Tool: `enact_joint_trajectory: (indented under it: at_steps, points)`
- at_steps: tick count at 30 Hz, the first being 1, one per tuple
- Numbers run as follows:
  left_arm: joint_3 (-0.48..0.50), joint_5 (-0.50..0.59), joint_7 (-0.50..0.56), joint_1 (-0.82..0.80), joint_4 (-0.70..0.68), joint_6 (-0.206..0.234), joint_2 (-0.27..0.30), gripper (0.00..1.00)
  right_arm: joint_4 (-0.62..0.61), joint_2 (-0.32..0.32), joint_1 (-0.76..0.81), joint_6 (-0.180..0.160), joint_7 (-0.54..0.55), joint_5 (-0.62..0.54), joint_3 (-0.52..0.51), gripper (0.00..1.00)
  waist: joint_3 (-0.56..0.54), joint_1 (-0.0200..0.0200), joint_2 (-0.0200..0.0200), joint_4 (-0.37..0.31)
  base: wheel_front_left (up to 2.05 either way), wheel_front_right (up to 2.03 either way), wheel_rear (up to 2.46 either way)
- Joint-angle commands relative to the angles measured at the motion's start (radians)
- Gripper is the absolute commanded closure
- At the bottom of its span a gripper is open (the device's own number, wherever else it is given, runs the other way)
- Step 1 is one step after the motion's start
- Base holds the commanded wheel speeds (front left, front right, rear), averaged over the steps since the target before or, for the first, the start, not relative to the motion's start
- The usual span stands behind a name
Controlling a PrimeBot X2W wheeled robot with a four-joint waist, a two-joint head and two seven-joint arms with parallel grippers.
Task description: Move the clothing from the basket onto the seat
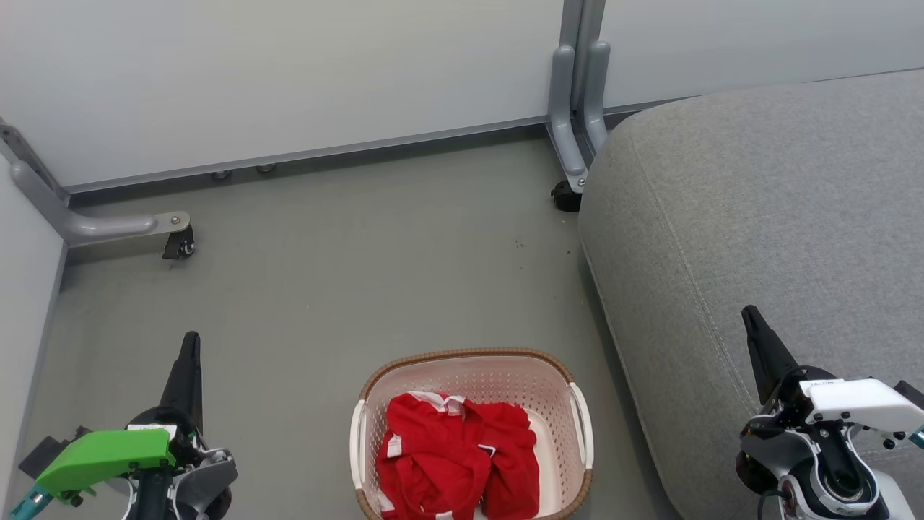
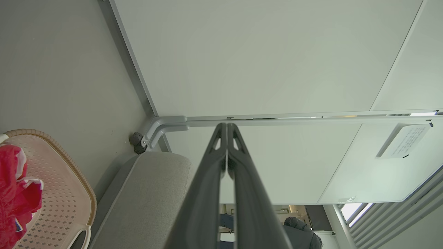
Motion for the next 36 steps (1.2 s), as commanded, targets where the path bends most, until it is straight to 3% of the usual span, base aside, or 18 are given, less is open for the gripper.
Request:
enact_joint_trajectory:
  at_steps: [1, 7, 8, 20, 36]
  points:
    - [0.000, 0.005, 0.002, -0.015, 0.001, -0.005, 0.002, 1.00, 0.001, -0.001, -0.007, 0.000, 0.001, -0.003, 0.000, 1.00, 0.000, 0.0000, 0.0000, 0.000, 0.00, 0.00, 0.00]
    - [0.000, 0.005, 0.002, -0.015, 0.001, -0.005, 0.002, 1.00, 0.001, -0.001, -0.007, 0.000, 0.001, -0.003, 0.000, 1.00, 0.000, 0.0000, 0.0000, 0.000, 0.00, 0.00, 0.00]
    - [0.000, 0.000, 0.000, 0.000, 0.000, 0.000, 0.000, 0.00, 0.000, 0.000, 0.000, 0.000, 0.000, 0.000, 0.000, 0.00, 0.000, 0.0000, 0.0000, 0.000, 0.00, 0.00, 0.00]
    - [-0.042, 0.044, -0.043, 0.025, 0.013, 0.002, -0.001, 0.00, 0.026, 0.008, 0.028, 0.000, -0.042, -0.063, 0.013, 0.00, 0.000, 0.0000, 0.0000, -0.001, 0.00, 0.00, 0.00]
    - [-0.077, 0.453, -0.114, 0.054, -0.079, 0.001, -0.004, 0.00, -0.064, 0.006, 0.059, 0.000, -0.114, -0.471, 0.051, 0.00, -0.001, 0.0000, 0.0000, -0.004, 0.00, 0.00, 0.00]
